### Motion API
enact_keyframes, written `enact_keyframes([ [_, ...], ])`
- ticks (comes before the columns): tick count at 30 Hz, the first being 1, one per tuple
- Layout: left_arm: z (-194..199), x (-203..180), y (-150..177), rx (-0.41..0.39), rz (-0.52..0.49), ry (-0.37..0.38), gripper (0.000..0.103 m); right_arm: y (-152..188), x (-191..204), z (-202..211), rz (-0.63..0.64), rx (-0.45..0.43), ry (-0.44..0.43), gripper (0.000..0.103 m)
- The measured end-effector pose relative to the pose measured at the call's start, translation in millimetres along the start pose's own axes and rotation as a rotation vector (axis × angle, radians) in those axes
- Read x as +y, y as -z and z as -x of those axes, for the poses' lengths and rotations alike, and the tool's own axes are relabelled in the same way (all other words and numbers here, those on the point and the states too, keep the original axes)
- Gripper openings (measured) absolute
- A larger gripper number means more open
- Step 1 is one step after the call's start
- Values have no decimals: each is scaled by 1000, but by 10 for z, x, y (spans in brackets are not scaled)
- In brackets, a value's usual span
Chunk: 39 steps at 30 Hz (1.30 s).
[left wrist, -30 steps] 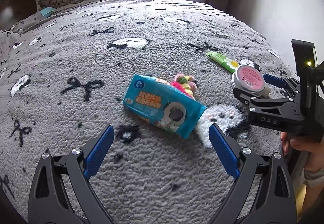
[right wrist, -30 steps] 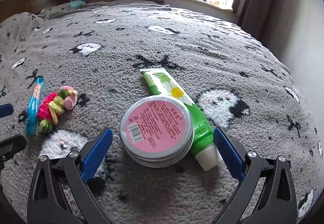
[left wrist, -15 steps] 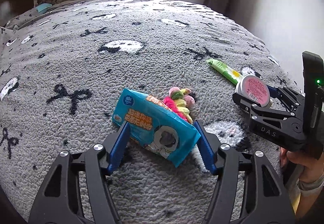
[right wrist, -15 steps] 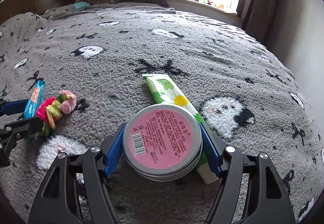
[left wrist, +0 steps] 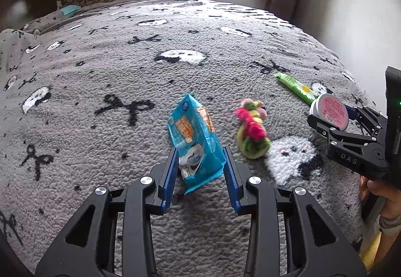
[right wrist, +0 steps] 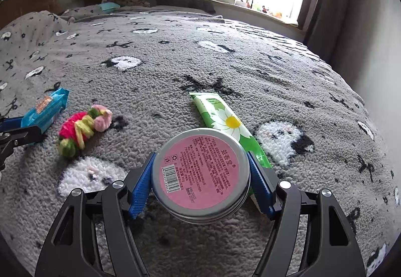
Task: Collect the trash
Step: 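Grasp the blue wipes pack with the left tool while the right tool grasps the pink-lidded tin, then lower the wipes pack and pink tin below the bed edge toward the bin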
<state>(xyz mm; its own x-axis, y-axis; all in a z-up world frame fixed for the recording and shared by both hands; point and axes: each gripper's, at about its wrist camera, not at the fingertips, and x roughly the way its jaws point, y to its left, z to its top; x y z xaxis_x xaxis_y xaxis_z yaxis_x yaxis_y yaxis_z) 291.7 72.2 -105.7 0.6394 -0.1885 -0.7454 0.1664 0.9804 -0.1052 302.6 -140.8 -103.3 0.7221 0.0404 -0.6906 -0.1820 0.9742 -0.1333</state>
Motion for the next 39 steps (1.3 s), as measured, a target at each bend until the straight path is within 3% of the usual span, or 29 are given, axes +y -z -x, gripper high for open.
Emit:
enact_keyframes([
  [9,-252,150,-145,13,30,-4,34,25,35,50,8,-1,-10,71],
  [13,-379,165,-187,29,28,-9,16,49,33,90,12,-1,-7,71],
  [16,-346,144,-157,25,14,-7,15,82,23,183,16,-13,-2,71],
  [25,125,-128,53,-24,-48,25,10,377,-101,639,15,-21,41,71],
  [39,1190,-965,695,-114,-154,155,9,994,-255,1889,33,-108,113,71],
])
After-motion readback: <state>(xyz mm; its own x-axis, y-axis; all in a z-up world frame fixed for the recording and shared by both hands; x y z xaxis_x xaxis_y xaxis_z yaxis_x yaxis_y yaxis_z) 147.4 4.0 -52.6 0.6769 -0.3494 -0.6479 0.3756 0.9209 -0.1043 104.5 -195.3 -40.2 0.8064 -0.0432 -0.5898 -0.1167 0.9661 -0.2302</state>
